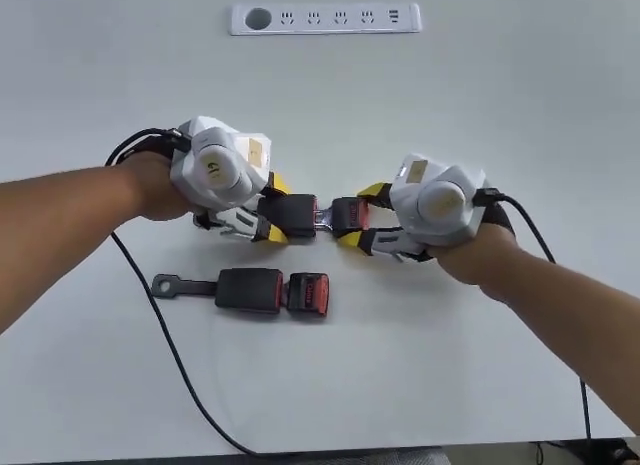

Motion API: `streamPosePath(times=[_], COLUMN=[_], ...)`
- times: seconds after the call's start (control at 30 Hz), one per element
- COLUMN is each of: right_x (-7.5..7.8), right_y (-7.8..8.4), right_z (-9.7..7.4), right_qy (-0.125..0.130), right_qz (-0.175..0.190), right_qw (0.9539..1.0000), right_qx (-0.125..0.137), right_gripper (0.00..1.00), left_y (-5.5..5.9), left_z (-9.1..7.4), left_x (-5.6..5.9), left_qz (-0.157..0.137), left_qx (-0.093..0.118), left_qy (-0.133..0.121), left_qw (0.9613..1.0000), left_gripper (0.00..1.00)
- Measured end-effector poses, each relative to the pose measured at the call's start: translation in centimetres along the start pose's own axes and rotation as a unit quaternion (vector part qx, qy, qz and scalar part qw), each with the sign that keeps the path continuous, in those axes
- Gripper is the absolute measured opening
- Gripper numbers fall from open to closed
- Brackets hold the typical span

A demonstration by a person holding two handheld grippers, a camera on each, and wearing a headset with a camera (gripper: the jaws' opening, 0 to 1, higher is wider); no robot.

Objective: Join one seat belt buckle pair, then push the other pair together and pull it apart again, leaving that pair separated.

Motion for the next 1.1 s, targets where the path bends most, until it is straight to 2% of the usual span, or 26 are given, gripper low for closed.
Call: streamPosePath(times=[0.13,0.47,0.77,0.97,1.1], right_x=[-0.1,0.2,0.4,0.6,1.0], right_y=[0.1,0.9,2.6,3.9,4.3], right_z=[-0.3,-1.1,-2.6,-4.1,-5.0], right_qy=[0.001,0.000,-0.005,-0.007,-0.002], right_qz=[-0.002,-0.005,-0.006,0.005,0.008], right_qw=[0.9999,0.9999,1.0000,0.9999,0.9999], right_qx=[0.011,0.012,0.005,-0.011,-0.010], right_gripper=[0.36,0.37,0.37,0.37,0.37], left_y=[0.0,-0.2,-0.2,-0.3,-0.3], left_z=[0.1,0.2,0.2,0.2,0.2], left_x=[0.0,0.0,0.0,0.0,0.0], left_qz=[0.001,0.000,-0.003,-0.004,-0.004], left_qx=[-0.002,-0.001,-0.005,-0.007,-0.007], left_qy=[0.000,0.000,-0.001,-0.002,-0.002], left_qw=[1.0000,1.0000,1.0000,1.0000,1.0000], left_gripper=[0.35,0.35,0.35,0.35,0.35])
Point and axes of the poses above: the centre of the closed fingertips' face, and the gripper's own axes: z roughly forward along the fingers, x roughly to its right, y roughly out of its underside, the point moved 5 cm from there along -z, roughly backward along the fingers, and after that the axes turned 12 degrees about -z, right-handed, at the moved point
